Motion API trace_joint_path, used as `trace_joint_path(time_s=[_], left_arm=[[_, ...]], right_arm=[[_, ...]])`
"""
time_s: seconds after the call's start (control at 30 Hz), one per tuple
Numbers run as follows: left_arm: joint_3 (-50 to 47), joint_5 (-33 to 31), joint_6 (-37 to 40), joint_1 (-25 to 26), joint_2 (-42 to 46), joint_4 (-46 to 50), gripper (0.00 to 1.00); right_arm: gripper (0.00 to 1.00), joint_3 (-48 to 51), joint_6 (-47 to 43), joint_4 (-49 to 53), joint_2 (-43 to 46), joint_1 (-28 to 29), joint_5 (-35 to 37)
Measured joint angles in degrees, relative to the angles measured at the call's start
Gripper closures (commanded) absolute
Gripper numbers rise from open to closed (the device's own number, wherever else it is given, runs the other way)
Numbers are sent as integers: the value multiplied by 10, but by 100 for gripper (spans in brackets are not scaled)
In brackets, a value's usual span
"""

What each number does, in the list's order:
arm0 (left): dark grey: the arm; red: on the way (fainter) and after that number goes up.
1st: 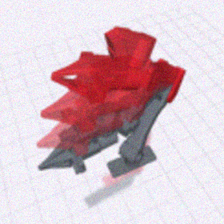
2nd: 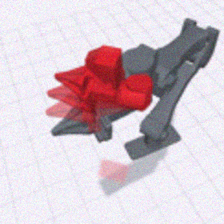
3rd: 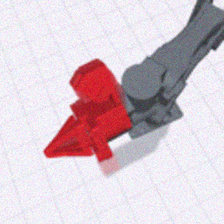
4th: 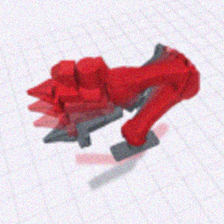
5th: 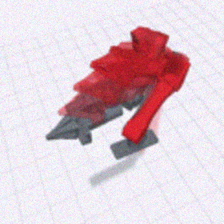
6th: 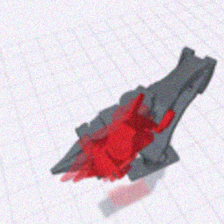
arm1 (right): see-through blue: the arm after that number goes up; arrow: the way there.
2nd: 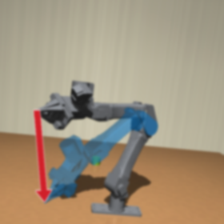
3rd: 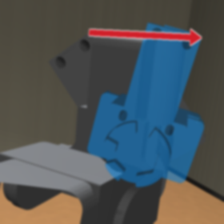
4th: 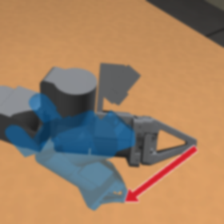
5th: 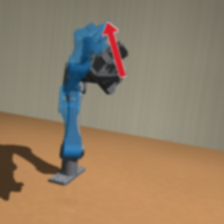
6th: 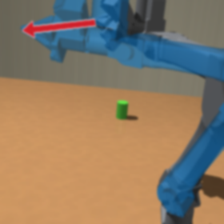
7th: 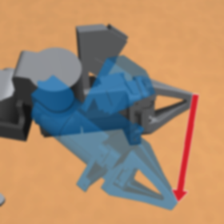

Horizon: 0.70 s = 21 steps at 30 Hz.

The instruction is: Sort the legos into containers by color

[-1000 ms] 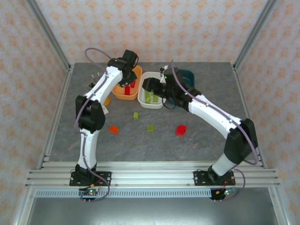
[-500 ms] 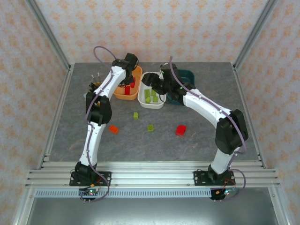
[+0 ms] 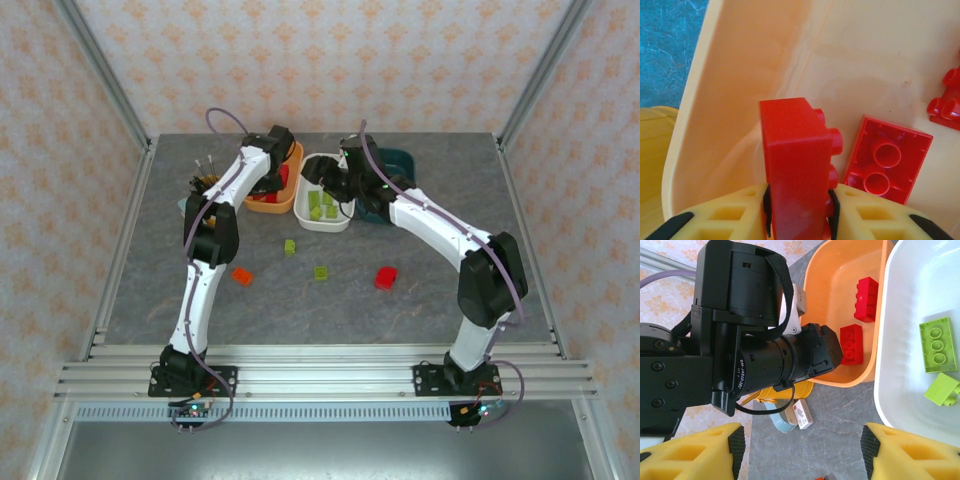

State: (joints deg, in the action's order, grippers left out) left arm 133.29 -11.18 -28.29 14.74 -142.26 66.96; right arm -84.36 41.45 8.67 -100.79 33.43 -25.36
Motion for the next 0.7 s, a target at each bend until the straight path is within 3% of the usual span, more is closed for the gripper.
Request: trace_joint_path(time_s=[0.37,0.47,0.7], left_arm=[[10,23,-20,7,51,4,43],[-51,35,-47,13,139,-12,41],[-337,63,-128,18,444,-65,37]], right_arm=[[36,-3,-87,80,0,32,23],[36,3,-127,89,0,54,31],[36,31,-223,101,-3,119,28]])
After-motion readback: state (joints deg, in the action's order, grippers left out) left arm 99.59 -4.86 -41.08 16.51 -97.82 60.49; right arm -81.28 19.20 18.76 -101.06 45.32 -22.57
